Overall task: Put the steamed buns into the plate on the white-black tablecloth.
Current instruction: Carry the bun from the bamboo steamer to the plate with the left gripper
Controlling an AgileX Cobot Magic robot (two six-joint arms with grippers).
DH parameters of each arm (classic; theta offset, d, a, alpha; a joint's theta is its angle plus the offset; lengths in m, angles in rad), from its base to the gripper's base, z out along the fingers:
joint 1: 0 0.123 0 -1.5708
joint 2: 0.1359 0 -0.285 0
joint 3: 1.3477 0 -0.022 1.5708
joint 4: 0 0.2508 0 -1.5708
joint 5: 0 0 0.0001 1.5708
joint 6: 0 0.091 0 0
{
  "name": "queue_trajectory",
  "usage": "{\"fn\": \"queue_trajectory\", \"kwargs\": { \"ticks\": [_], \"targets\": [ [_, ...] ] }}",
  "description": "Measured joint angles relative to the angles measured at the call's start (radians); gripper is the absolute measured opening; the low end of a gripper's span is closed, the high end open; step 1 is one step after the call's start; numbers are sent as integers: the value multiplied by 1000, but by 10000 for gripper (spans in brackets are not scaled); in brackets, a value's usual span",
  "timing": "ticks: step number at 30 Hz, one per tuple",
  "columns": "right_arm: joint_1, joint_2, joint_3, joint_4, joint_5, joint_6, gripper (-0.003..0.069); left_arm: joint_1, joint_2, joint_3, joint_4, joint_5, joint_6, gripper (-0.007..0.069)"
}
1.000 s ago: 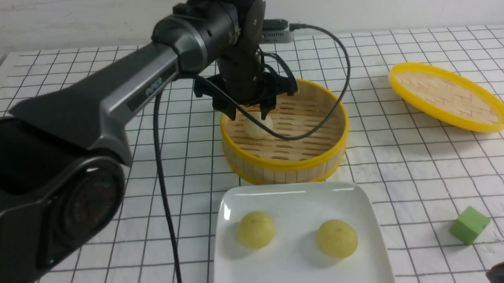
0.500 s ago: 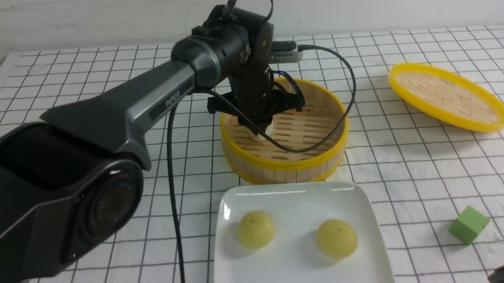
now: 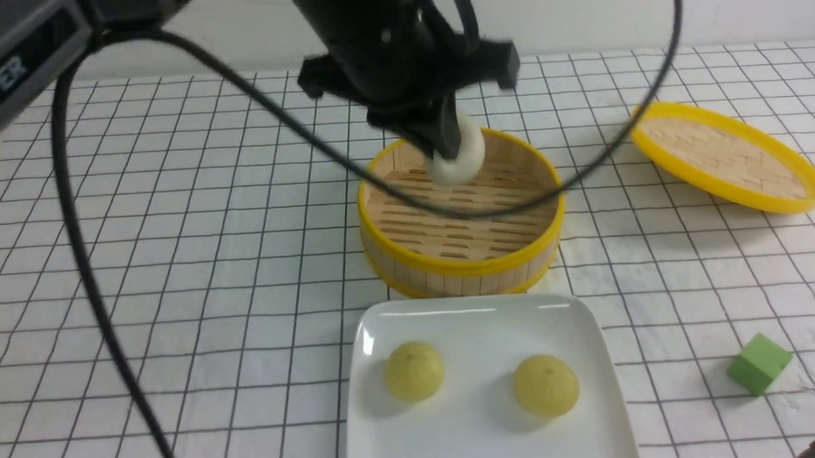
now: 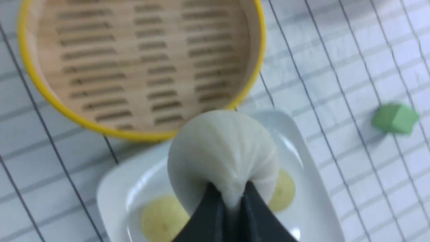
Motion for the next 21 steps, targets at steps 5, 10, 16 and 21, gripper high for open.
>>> {"fn": "queue_trajectory", "kwargs": {
  "ticks": [5,10,16,21],
  "targets": [
    [0,-2,0,-1,1,0,97,-105,-37,300,-7,-1,11,34],
    [0,-2,0,-3,-1,0,101,-160,-11,463,-3,-97,3,62],
    [0,-2,0,-3,-8,0,104,-163,30,489,2,-225,-27,213],
    [0,-36,0,-3,-5,0,107,-163,68,490,2,-274,-31,397]
  ]
}}
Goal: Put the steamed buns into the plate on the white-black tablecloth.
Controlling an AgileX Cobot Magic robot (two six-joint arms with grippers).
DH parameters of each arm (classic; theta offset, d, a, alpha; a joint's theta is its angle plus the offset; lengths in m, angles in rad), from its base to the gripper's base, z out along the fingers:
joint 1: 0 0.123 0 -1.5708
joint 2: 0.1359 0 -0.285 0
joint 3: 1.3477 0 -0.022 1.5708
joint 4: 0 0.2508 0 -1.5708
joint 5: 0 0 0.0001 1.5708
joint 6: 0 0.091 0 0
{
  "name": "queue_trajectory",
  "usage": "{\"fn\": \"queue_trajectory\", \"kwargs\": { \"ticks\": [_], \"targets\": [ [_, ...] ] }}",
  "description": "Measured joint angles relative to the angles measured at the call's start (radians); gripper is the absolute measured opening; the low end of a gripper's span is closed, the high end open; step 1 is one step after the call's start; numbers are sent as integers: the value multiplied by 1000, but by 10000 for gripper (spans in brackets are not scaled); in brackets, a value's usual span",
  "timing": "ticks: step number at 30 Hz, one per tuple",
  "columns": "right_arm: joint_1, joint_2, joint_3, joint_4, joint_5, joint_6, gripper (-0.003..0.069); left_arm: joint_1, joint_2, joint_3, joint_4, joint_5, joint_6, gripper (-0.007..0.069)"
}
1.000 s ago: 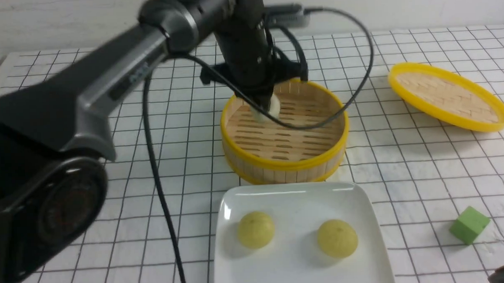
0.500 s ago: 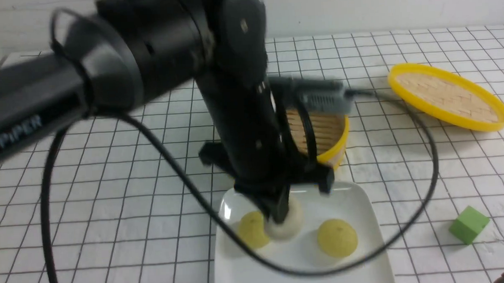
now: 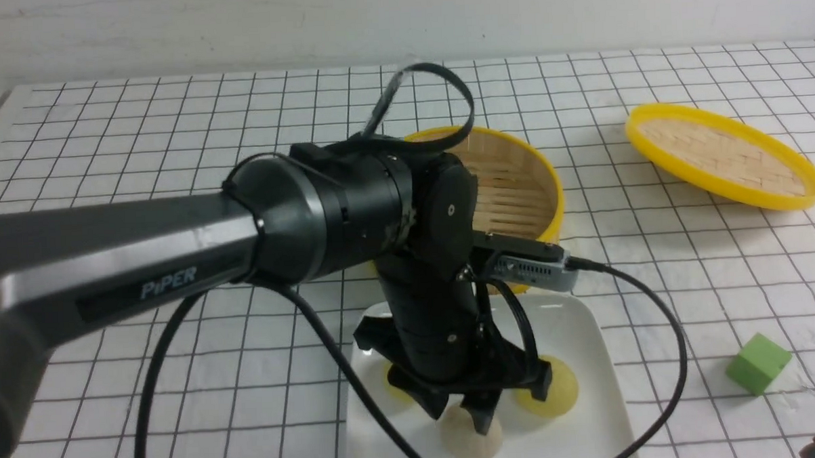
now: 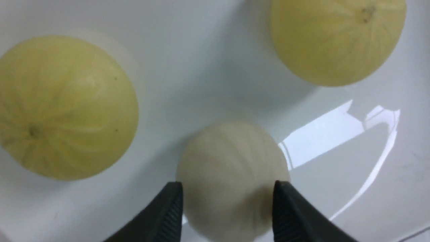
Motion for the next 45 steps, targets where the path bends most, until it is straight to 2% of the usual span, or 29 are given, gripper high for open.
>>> {"fn": "queue_trajectory", "kwargs": {
  "ticks": [2,5,9,12,13,15,16,17,19,22,26,30,39,45],
  "targets": [
    [0,-29,0,0,12,0,107,0,6,0,0,-9,-2,444],
    [0,-100,0,0,60,16,107,0,7,-14,0,-15,-4,475],
    [0,-223,0,0,126,58,104,0,7,-63,22,-18,-5,470],
    [0,-360,0,-5,175,106,64,0,7,-124,65,-15,-17,435],
    [0,-440,0,-5,190,141,22,0,7,-154,87,-7,-26,405],
    [0,-549,2,-6,177,188,-12,1,7,-192,113,9,-42,333],
    [0,-569,4,-7,174,195,-14,1,7,-192,115,11,-42,333],
    [0,-625,16,-13,127,208,-16,1,7,-203,125,12,-50,274],
    [0,-697,54,-30,32,211,-15,1,7,-208,131,17,-54,204],
    [0,-772,150,-62,-201,176,-15,1,7,-208,135,24,-56,86],
    [0,-765,275,-64,-414,119,-15,1,7,-208,139,26,-56,6],
    [0,-740,329,-58,-491,91,-15,1,7,-208,139,28,-56,2],
    [0,-735,333,52,-483,-21,-15,1,7,-208,140,29,-56,2],
    [0,-735,333,57,-483,-27,-13,1,7,-208,140,29,-56,2]
  ]
}}
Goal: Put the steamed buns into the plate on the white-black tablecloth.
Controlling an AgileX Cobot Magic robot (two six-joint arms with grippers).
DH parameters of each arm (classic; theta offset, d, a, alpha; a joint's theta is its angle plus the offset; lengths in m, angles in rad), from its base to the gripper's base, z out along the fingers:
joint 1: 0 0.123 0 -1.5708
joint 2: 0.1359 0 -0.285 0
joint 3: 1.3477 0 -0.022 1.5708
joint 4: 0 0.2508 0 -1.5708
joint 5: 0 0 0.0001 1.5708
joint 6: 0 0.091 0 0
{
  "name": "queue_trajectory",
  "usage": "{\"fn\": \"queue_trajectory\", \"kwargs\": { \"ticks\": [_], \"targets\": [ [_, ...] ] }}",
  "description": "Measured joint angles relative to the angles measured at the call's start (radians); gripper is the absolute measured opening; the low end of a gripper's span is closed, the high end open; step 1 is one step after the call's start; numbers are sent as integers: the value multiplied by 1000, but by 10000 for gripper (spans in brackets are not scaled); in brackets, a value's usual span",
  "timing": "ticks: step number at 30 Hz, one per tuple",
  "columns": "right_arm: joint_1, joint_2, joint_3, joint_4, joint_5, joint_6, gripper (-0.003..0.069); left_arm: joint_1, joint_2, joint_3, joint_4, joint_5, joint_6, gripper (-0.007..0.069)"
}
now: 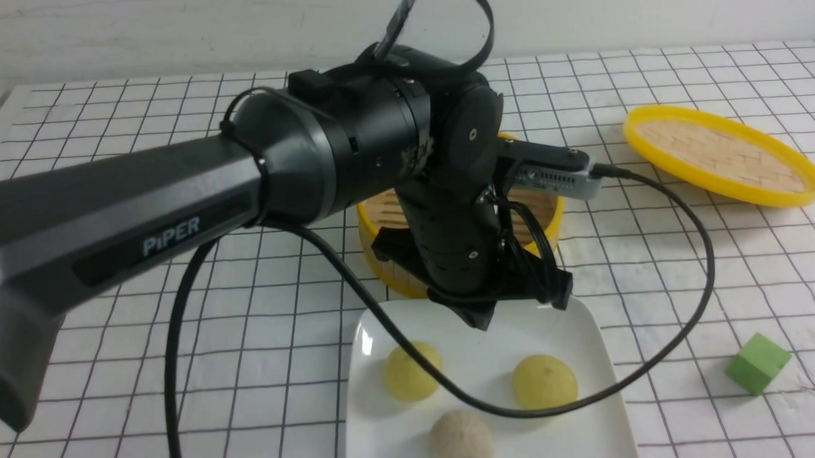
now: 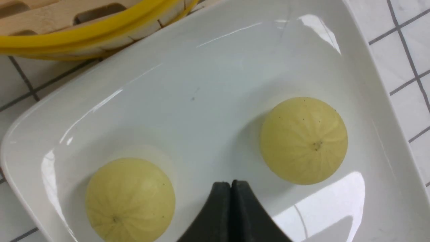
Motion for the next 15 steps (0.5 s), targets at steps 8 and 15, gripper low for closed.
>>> {"fn": "queue_trajectory", "kwargs": {
  "ticks": [8,15],
  "targets": [
    [0,0,0,3,0,-1,-8,0,0,0,2,0,0,2],
    [0,0,0,6,0,-2,-8,0,0,0,2,0,0,4]
  ]
}}
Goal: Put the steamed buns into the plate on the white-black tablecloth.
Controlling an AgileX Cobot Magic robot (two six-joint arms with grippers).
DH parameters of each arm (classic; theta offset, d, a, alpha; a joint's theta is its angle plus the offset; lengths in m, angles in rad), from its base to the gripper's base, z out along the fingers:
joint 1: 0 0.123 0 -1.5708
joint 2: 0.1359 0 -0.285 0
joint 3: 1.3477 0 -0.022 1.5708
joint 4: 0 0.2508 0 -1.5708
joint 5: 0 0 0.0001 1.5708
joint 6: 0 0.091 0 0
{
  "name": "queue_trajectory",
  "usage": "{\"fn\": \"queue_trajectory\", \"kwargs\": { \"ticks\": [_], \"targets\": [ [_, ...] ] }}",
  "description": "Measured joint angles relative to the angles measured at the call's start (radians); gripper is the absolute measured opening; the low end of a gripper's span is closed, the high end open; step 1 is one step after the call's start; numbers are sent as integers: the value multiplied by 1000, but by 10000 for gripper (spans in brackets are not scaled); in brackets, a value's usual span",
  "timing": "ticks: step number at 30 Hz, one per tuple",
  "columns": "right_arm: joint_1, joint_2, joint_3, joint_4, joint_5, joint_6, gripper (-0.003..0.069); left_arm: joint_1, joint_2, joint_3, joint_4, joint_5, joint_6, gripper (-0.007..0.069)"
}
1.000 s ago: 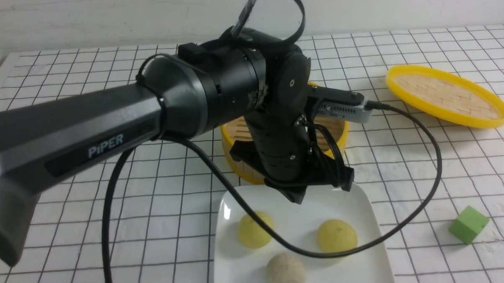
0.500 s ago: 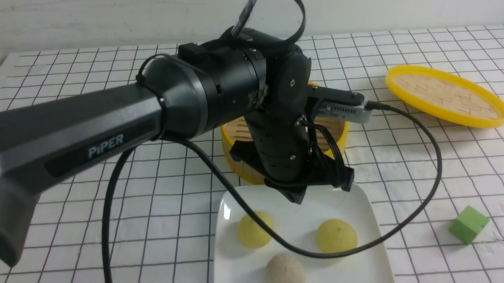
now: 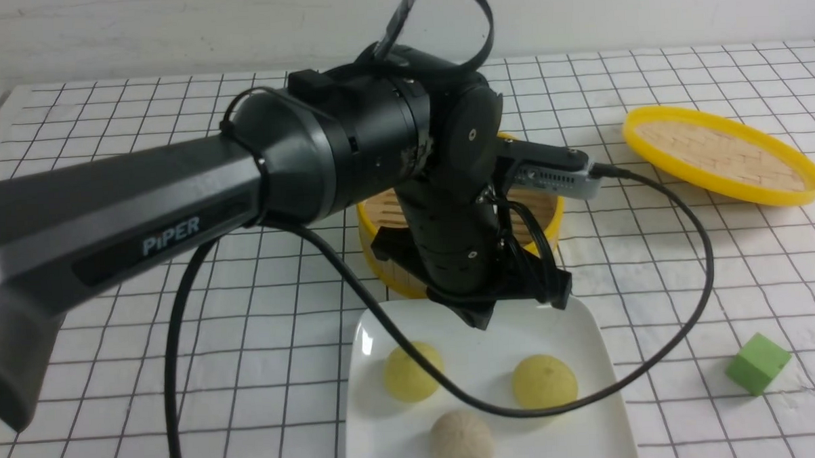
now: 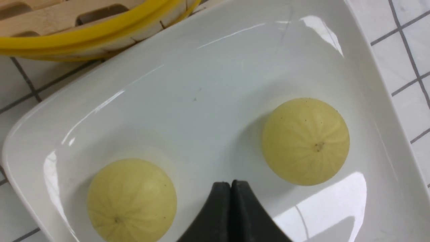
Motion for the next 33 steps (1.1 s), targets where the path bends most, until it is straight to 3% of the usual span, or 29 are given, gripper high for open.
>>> {"fn": "queue_trajectory", "kwargs": {
  "ticks": [8,17,22,24,33],
  "targets": [
    [-22,-26,48,-8,-10,0,-5,0,0,0,0,0,-1,10],
    [-319,-28,209,-15,-9,0,2,-1,-70,0,16,29,-1,11],
    [-453,-28,274,-22,-10,-1,4,-1,-206,0,97,58,-1,13],
    [-510,-32,277,-26,-30,-2,4,-1,-295,0,185,88,-1,13],
    [-593,-38,278,-30,-36,-2,12,-1,-577,0,386,247,-1,13]
  ]
}}
